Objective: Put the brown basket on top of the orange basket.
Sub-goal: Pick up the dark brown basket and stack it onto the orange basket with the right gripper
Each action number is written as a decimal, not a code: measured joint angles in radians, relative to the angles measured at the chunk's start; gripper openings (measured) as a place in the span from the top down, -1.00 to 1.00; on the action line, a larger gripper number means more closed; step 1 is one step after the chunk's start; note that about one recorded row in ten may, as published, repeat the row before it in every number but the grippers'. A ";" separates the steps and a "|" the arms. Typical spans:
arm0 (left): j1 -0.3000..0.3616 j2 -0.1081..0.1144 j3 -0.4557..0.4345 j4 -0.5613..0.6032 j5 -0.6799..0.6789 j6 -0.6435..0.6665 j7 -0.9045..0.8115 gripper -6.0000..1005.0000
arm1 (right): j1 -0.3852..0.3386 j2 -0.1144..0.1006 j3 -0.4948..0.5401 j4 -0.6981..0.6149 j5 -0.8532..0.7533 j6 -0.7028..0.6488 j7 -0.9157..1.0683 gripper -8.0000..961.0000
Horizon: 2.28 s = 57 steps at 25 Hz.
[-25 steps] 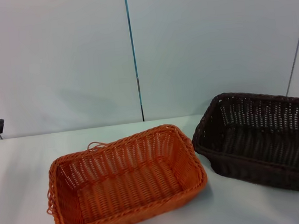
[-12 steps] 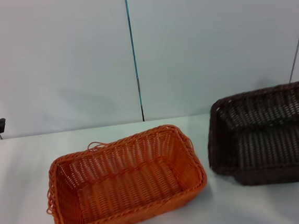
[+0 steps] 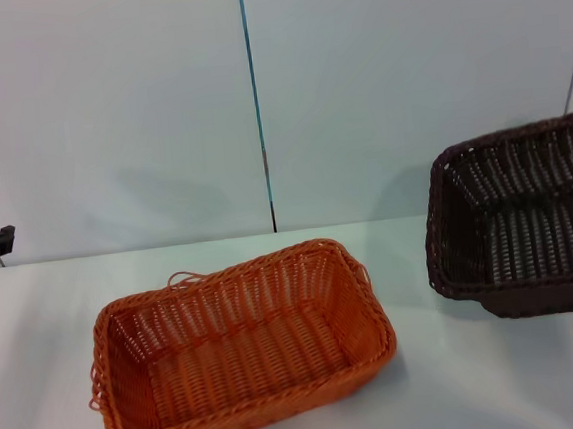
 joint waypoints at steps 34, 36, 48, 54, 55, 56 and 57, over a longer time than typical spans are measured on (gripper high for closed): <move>0.039 -0.006 -0.009 -0.004 0.000 -0.004 0.006 -0.44 | 0.234 -0.048 0.124 -0.247 0.439 -0.071 -0.106 0.65; 0.044 -0.008 -0.009 -0.002 0.001 -0.003 0.006 -0.44 | 0.255 -0.051 0.126 -0.305 0.452 -0.054 -0.130 0.65; 0.061 -0.012 -0.009 0.001 0.001 -0.003 0.006 -0.44 | 0.312 -0.048 0.092 -0.509 0.500 0.043 -0.201 0.65; 0.060 -0.014 -0.006 0.001 0.001 0.002 0.006 -0.44 | 0.337 -0.041 0.037 -0.575 0.528 0.098 -0.213 0.65; 0.060 -0.015 -0.005 0.002 0.001 0.002 0.006 -0.44 | 0.341 -0.039 0.026 -0.586 0.529 0.110 -0.214 0.65; 0.060 -0.015 -0.004 0.002 0.001 0.002 0.006 -0.44 | 0.344 -0.038 0.017 -0.595 0.530 0.120 -0.214 0.65; 0.060 -0.016 -0.004 0.001 0.001 0.002 0.006 -0.44 | 0.346 -0.037 0.006 -0.605 0.532 0.131 -0.214 0.65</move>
